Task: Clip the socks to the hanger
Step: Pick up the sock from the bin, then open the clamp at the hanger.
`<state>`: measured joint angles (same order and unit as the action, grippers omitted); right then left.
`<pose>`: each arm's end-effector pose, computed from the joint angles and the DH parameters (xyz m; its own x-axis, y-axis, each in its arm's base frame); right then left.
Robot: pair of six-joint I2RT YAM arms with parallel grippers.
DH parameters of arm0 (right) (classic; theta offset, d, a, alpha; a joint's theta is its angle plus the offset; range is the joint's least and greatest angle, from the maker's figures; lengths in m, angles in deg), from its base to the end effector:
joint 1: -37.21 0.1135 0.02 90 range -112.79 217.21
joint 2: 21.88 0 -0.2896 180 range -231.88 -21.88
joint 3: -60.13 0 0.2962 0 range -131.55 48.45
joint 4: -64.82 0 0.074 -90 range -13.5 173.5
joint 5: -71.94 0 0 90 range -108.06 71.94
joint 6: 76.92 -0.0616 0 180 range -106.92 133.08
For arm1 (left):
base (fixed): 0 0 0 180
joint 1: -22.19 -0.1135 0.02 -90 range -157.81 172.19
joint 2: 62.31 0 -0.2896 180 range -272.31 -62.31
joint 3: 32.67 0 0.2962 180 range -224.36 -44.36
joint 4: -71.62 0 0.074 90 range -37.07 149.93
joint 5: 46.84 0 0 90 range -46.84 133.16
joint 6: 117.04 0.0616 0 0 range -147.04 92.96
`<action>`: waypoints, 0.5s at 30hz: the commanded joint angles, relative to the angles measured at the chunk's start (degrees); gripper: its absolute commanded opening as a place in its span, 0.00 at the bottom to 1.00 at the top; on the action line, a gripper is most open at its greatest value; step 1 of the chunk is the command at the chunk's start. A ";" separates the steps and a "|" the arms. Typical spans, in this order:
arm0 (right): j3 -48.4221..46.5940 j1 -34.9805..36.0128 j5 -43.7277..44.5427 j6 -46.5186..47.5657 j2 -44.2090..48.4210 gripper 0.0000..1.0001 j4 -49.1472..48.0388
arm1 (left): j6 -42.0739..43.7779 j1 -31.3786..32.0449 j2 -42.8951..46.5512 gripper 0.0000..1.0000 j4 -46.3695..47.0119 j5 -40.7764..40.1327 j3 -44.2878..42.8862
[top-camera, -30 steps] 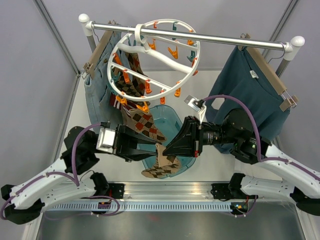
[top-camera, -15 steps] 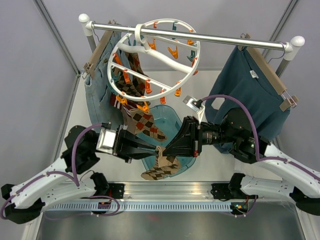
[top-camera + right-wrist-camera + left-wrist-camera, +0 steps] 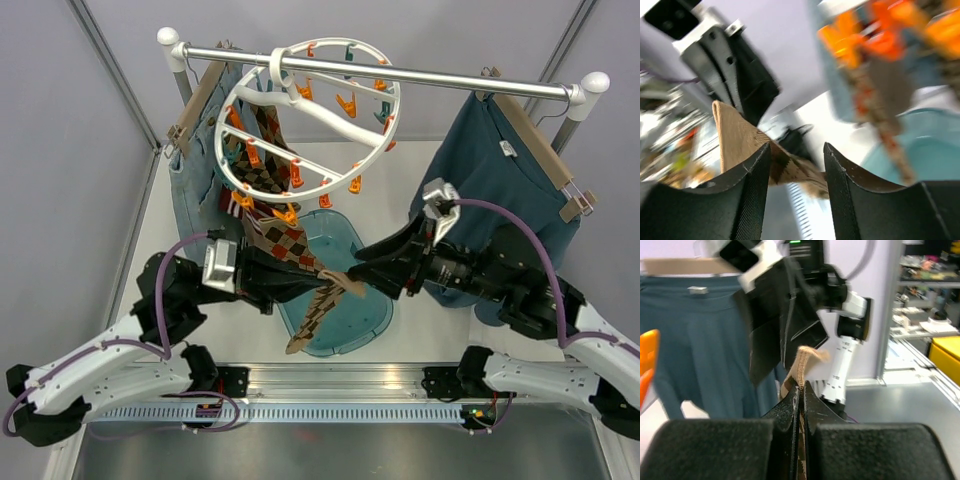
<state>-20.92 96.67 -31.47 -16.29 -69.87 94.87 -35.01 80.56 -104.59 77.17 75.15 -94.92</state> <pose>0.0935 0.1865 0.4973 -0.4454 0.1840 -0.8762 -0.8458 0.2347 0.4792 0.0761 -0.1857 0.4639 0.0889 -0.3685 -0.9254 0.9948 -0.0135 0.1009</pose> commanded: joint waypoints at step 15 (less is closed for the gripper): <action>6.08 -0.13 29.76 36.38 0.00 0.60 -13.79 | -11.01 0.08 -1.49 0.02 -3.70 -35.32 1.87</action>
<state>-15.58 96.60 -3.49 11.93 -68.88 87.18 -43.12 80.56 -107.19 74.19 46.32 -93.57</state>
